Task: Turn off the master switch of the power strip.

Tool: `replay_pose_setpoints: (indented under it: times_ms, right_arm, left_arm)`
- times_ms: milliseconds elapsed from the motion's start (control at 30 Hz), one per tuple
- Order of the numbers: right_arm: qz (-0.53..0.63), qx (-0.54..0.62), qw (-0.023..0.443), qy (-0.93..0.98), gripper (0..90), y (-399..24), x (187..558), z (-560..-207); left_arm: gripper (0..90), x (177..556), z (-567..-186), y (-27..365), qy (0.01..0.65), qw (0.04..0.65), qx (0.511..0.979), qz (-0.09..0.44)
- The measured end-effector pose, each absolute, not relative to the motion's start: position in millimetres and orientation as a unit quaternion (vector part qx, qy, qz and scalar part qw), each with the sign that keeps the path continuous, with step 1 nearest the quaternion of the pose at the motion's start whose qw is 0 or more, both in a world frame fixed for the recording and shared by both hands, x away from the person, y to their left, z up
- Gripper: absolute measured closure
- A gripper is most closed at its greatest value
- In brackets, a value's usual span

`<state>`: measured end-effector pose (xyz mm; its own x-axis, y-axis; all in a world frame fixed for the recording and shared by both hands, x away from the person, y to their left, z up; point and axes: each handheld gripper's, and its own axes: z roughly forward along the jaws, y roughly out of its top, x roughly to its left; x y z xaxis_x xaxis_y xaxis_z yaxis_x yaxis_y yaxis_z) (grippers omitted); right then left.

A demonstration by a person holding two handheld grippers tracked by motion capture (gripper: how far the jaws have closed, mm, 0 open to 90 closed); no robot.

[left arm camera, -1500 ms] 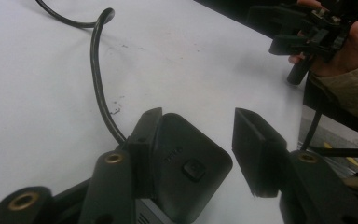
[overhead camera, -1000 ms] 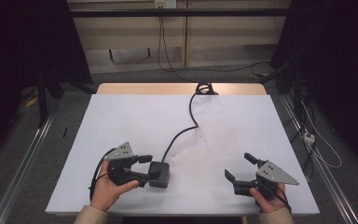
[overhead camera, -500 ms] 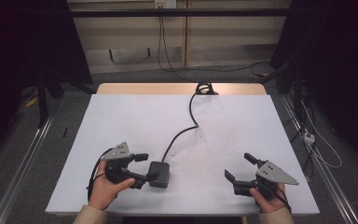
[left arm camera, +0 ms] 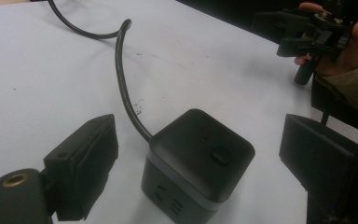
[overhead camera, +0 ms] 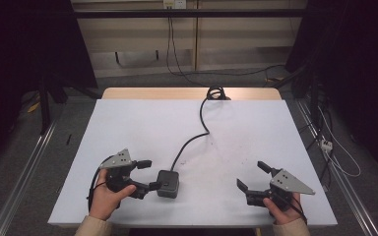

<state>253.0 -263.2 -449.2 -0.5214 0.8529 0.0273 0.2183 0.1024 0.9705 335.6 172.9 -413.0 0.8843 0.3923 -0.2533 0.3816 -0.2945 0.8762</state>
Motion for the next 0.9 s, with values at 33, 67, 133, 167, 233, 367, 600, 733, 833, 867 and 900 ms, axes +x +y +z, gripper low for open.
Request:
replay_pose_setpoints:
  times_ms: [33,67,133,167,233,367,600,733,833,867,900]
  right_arm:
    - [0.543,0.392,0.292,0.683,5.9,-263.2,253.1,-449.3]
    - [0.544,0.392,0.292,0.682,5.9,-263.2,253.2,-449.3]
    - [0.543,0.392,0.292,0.683,5.9,-263.4,253.2,-449.3]
    - [0.543,0.392,0.291,0.683,5.9,-263.4,253.2,-449.3]
    - [0.543,0.392,0.292,0.683,5.9,-263.3,253.2,-449.3]
    - [0.543,0.391,0.292,0.683,5.9,-263.3,253.2,-449.2]
    - [0.543,0.391,0.291,0.683,5.9,-263.3,253.4,-449.2]
    - [0.544,0.391,0.291,0.683,5.9,-263.4,253.3,-449.2]
    - [0.543,0.391,0.291,0.684,5.9,-263.7,253.4,-449.1]
    - [0.543,0.392,0.292,0.683,5.9,-263.9,253.4,-449.1]
    - [0.543,0.392,0.292,0.683,5.9,-264.0,253.4,-449.1]
  left_arm:
    - [11.3,335.5,-412.9,173.7,0.242,0.544,0.804,0.006]
    - [11.3,335.6,-412.8,174.5,0.241,0.545,0.803,0.007]
    - [11.2,335.9,-412.6,176.2,0.240,0.546,0.803,0.008]
    - [11.3,336.1,-412.5,177.0,0.240,0.545,0.803,0.009]
    - [11.3,336.4,-412.7,178.4,0.240,0.544,0.804,0.010]
    - [11.1,336.7,-413.0,182.2,0.238,0.543,0.805,0.014]
    - [11.1,338.4,-414.5,188.9,0.241,0.544,0.804,0.022]
    - [11.1,339.0,-415.0,192.4,0.243,0.541,0.805,0.026]
    - [11.2,338.8,-415.5,195.4,0.242,0.539,0.806,0.027]
    - [11.2,338.7,-415.7,196.5,0.242,0.538,0.806,0.029]
    - [11.3,338.5,-416.1,197.4,0.244,0.540,0.805,0.029]
